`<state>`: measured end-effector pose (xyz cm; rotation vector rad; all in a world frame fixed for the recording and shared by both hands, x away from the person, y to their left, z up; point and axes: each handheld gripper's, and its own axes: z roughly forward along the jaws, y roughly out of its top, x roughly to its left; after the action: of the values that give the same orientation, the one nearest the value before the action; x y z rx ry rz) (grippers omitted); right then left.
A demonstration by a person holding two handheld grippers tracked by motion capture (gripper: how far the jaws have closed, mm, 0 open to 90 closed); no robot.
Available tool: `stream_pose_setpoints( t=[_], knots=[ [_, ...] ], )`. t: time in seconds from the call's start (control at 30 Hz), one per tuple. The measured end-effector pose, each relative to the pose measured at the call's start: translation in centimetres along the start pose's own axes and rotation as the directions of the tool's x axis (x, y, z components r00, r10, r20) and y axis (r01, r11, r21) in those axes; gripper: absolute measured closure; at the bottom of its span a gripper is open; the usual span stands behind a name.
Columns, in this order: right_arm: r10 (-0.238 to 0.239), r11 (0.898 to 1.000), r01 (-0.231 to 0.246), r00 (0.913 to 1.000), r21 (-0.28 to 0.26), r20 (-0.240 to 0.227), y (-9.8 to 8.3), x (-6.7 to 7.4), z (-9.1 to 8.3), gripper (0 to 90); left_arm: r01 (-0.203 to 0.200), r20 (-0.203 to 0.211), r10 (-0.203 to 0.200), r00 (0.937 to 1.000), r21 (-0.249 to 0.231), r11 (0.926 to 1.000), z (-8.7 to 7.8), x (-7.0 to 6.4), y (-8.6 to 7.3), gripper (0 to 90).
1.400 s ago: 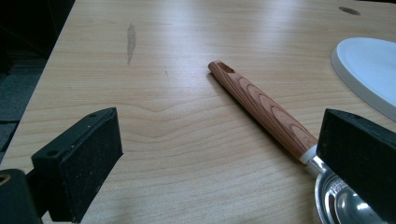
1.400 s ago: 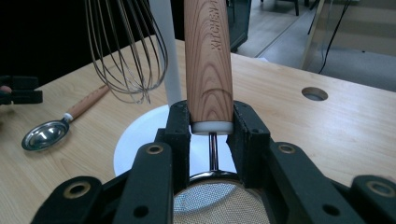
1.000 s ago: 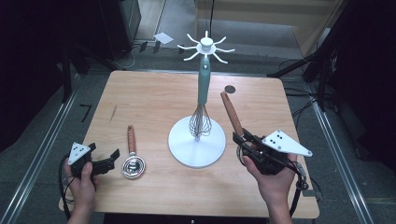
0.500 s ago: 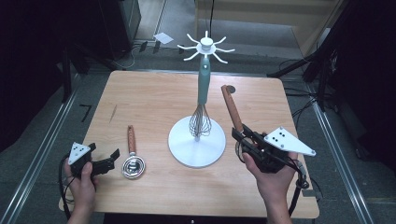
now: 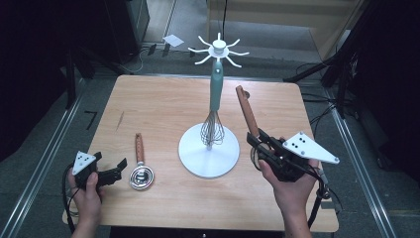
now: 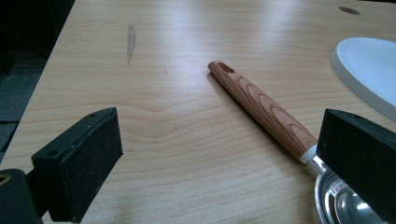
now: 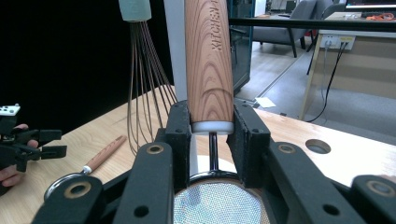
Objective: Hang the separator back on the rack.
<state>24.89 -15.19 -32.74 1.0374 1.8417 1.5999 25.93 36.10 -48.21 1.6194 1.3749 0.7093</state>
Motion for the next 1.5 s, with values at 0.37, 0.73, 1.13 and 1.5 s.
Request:
stream_pose_setpoints(
  t=[0.37,0.73,1.13,1.5],
  knots=[
    [0.012,1.000,-0.012,0.9999,-0.018,0.000,0.2,-0.3,-0.2,72.2,-0.002,-0.002,0.002,1.0000,0.001,1.0000,0.0,0.0,0.0,0.4],
    [0.012,0.998,-0.012,0.9999,-0.053,-0.005,1.0,-0.3,-0.4,72.2,-0.003,-0.006,0.003,1.0000,0.001,1.0000,0.0,-0.1,0.0,0.4],
    [0.011,0.995,-0.011,0.9999,-0.100,-0.001,1.9,0.2,-0.8,72.2,0.010,0.000,-0.010,1.0000,-0.002,1.0000,0.0,0.0,0.0,0.4],
    [0.042,0.988,-0.042,0.9991,-0.149,-0.007,2.9,0.7,-1.0,72.2,0.013,0.003,-0.013,0.9999,-0.001,0.9999,0.0,0.0,0.0,0.4]
  ],
)
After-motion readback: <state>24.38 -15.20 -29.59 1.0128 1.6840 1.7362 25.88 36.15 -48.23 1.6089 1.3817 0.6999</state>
